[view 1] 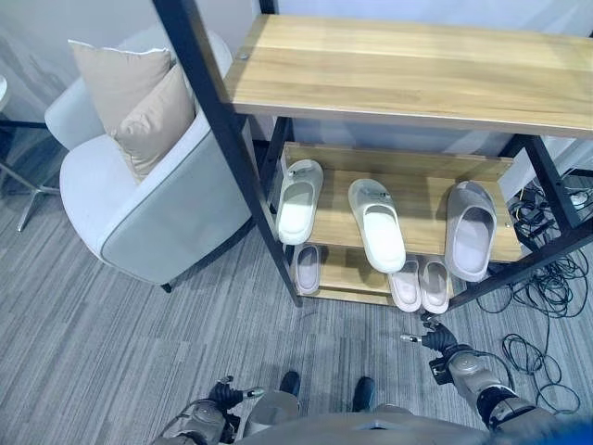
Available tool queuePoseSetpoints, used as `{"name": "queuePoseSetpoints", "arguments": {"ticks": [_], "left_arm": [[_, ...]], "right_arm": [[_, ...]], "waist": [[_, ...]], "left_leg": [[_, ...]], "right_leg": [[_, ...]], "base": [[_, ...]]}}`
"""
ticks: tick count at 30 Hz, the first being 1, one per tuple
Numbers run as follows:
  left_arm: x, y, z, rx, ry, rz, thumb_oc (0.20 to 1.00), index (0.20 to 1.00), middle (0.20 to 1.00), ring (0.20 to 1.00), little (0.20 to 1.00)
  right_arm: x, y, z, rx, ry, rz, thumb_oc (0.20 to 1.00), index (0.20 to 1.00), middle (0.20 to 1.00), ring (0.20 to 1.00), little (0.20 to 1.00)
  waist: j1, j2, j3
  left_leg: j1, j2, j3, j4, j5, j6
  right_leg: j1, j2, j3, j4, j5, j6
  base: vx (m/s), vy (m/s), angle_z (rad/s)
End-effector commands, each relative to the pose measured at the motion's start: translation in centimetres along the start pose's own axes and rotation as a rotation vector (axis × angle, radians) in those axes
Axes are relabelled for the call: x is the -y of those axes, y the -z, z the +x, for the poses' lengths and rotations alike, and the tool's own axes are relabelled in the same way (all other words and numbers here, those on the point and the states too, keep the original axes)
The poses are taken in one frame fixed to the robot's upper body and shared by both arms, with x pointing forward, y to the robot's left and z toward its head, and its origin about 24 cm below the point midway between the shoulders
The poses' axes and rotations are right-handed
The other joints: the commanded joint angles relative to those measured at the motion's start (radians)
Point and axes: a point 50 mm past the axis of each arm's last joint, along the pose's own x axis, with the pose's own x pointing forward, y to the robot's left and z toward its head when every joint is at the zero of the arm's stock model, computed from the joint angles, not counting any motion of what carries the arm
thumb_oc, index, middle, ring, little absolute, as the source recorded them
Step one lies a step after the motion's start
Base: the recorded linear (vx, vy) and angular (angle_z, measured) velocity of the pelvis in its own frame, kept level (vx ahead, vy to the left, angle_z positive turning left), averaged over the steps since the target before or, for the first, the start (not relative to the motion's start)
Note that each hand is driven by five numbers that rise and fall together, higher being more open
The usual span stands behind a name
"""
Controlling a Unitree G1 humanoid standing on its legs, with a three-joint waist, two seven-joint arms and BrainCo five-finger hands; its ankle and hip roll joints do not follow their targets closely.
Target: Arrange the slippers neatly on the shoe rack.
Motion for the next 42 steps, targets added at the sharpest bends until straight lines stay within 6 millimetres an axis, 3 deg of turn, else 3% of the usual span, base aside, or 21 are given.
{"name": "queuePoseSetpoints", "arguments": {"ticks": [1, 10, 15, 17, 18, 20, 22, 23, 25, 26, 29, 32, 35, 39, 41, 42], "left_arm": [[0.5, -1.9, 0.3, 0.042, -0.002, 0.043, 1.0, 1.0, 1.0, 1.0, 1.0], [0.6, -0.7, 0.1, 0.015, 0.01, 0.081, 1.0, 1.0, 1.0, 1.0, 1.0], [0.9, -1.0, 0.1, 0.037, 0.029, 0.116, 1.0, 1.0, 1.0, 1.0, 1.0], [1.1, -0.9, 0.0, 0.036, 0.04, 0.138, 1.0, 1.0, 1.0, 1.0, 1.0], [0.7, -1.0, 0.1, 0.04, 0.048, 0.122, 1.0, 1.0, 1.0, 1.0, 1.0], [0.8, -0.7, 0.0, 0.039, 0.059, 0.132, 1.0, 1.0, 1.0, 1.0, 1.0], [0.3, -0.8, 0.1, 0.048, 0.051, 0.158, 1.0, 1.0, 1.0, 1.0, 1.0], [0.6, -0.7, 0.0, 0.057, 0.055, 0.173, 1.0, 1.0, 1.0, 1.0, 1.0], [1.0, -0.7, -0.1, 0.071, 0.061, 0.172, 1.0, 1.0, 1.0, 1.0, 1.0], [1.5, -1.4, 0.0, 0.086, 0.079, 0.173, 1.0, 1.0, 1.0, 1.0, 1.0], [1.9, -1.2, -0.1, 0.077, 0.099, 0.167, 1.0, 1.0, 1.0, 1.0, 1.0], [1.6, -1.6, 0.0, 0.092, 0.081, 0.18, 1.0, 1.0, 1.0, 1.0, 1.0], [1.7, -1.1, -0.1, 0.076, 0.082, 0.172, 1.0, 1.0, 1.0, 1.0, 1.0], [2.0, -0.5, -0.2, 0.052, 0.09, 0.155, 1.0, 1.0, 1.0, 1.0, 1.0], [1.9, -0.5, -0.2, 0.038, 0.082, 0.108, 1.0, 1.0, 1.0, 1.0, 1.0], [1.8, -0.4, -0.1, 0.035, 0.076, 0.099, 1.0, 1.0, 1.0, 1.0, 1.0]], "right_arm": [[1.1, -0.1, -0.1, 0.029, 0.043, -0.05, 1.0, 1.0, 1.0, 1.0, 1.0], [-1.1, 0.4, -0.4, 0.023, -0.037, -0.084, 1.0, 1.0, 1.0, 1.0, 1.0], [-2.5, -1.3, -0.2, 0.092, -0.108, -0.11, 1.0, 1.0, 1.0, 1.0, 1.0], [-2.8, -3.5, 0.0, 0.167, -0.131, -0.156, 1.0, 1.0, 1.0, 1.0, 1.0], [-3.2, 4.4, -1.9, -0.077, -0.206, -0.098, 1.0, 1.0, 1.0, 1.0, 1.0], [-3.9, 5.9, -2.6, -0.101, -0.248, -0.122, 1.0, 1.0, 1.0, 1.0, 1.0], [-4.0, 1.9, -2.5, 0.122, -0.342, -0.205, 1.0, 1.0, 1.0, 1.0, 1.0], [-4.9, -6.3, -2.6, 0.433, -0.33, -0.224, 1.0, 1.0, 1.0, 1.0, 1.0], [-4.5, -10.3, -3.6, 0.625, -0.321, -0.371, 1.0, 1.0, 1.0, 1.0, 1.0], [-6.0, -2.8, -2.9, 0.307, -0.412, -0.306, 1.0, 1.0, 1.0, 1.0, 1.0], [-8.1, -5.1, -4.3, 0.427, -0.505, -0.337, 1.0, 1.0, 1.0, 1.0, 1.0], [-9.4, -9.6, -6.1, 0.618, -0.625, -0.27, 1.0, 1.0, 1.0, 1.0, 1.0], [-9.3, -10.9, -6.6, 0.678, -0.634, -0.293, 1.0, 1.0, 1.0, 1.0, 1.0], [-8.7, -10.0, -5.9, 0.635, -0.571, -0.281, 1.0, 1.0, 1.0, 1.0, 1.0], [-6.9, -5.8, -3.8, 0.432, -0.424, -0.244, 1.0, 1.0, 1.0, 1.0, 1.0], [-6.4, -5.2, -3.6, 0.405, -0.396, -0.204, 1.0, 1.0, 1.0, 1.0, 1.0]], "waist": [[-0.011, 0.001, 0.039], [-0.01, 0.023, -0.02], [-0.004, 0.029, -0.03], [0.001, 0.033, -0.032], [-0.021, 0.026, -0.034], [-0.032, 0.022, -0.029], [-0.032, 0.022, -0.009], [-0.026, 0.026, -0.005], [-0.025, 0.027, -0.008], [-0.039, 0.019, -0.014], [-0.036, 0.009, -0.012], [-0.016, -0.001, 0.002], [-0.014, -0.003, 0.001], [-0.02, -0.004, -0.004], [-0.028, -0.003, -0.013], [-0.028, -0.004, -0.014]], "left_leg": [[-0.043, -0.023, 0.065, 0.082, -0.096, 0.039], [0.074, -0.049, 0.068, -0.037, -0.09, 0.072], [0.103, -0.052, 0.068, -0.094, -0.078, 0.08], [0.113, -0.051, 0.065, -0.131, -0.064, 0.081], [0.117, -0.049, 0.072, -0.146, -0.059, 0.078], [0.113, -0.05, 0.074, -0.146, -0.06, 0.077], [0.103, -0.051, 0.075, -0.146, -0.054, 0.075], [0.09, -0.054, 0.069, -0.146, -0.049, 0.076], [0.089, -0.056, 0.072, -0.146, -0.051, 0.073], [0.092, -0.056, 0.075, -0.146, -0.058, 0.071], [0.099, -0.057, 0.07, -0.146, -0.057, 0.07], [0.09, -0.061, 0.063, -0.146, -0.052, 0.07], [0.09, -0.06, 0.066, -0.146, -0.053, 0.07], [0.088, -0.06, 0.074, -0.146, -0.054, 0.07], [0.092, -0.06, 0.076, -0.146, -0.057, 0.071], [0.093, -0.06, 0.077, -0.146, -0.057, 0.072]], "right_leg": [[-0.023, -0.032, 0.008, 0.14, -0.108, 0.046], [0.047, -0.018, 0.075, 0.084, -0.085, 0.057], [0.061, -0.024, 0.079, 0.043, -0.061, 0.074], [0.064, -0.026, 0.077, 0.025, -0.053, 0.081], [0.065, -0.025, 0.078, 0.012, -0.045, 0.086], [0.063, -0.026, 0.08, 0.001, -0.035, 0.091], [0.057, -0.028, 0.079, -0.004, -0.03, 0.097], [0.045, -0.033, 0.077, -0.006, -0.025, 0.099], [0.049, -0.036, 0.07, -0.008, -0.029, 0.104], [0.057, -0.04, 0.067, -0.008, -0.032, 0.107], [0.069, -0.044, 0.06, -0.008, -0.032, 0.108], [0.066, -0.05, 0.048, -0.007, -0.027, 0.111], [0.066, -0.051, 0.048, -0.008, -0.026, 0.113], [0.063, -0.05, 0.051, -0.008, -0.026, 0.115], [0.066, -0.049, 0.056, -0.008, -0.027, 0.115], [0.067, -0.048, 0.057, -0.008, -0.027, 0.115]], "base": [[-0.06, 0.005, 0.36], [0.07, 0.06, -0.26], [0.01, 0.053, -0.04], [-0.03, 0.05, -0.01], [-0.05, 0.033, 0.04], [-0.09, 0.021, 0.06], [-0.13, 0.054, -0.16], [-0.08, 0.093, -0.18], [-0.03, 0.082, -0.06], [0.01, 0.045, 0.25], [0.01, 0.037, 0.29], [-0.04, 0.027, 0.0], [0.0, 0.021, 0.08], [0.01, 0.004, -0.01], [0.04, 0.014, -0.08], [0.03, -0.002, -0.09]]}}
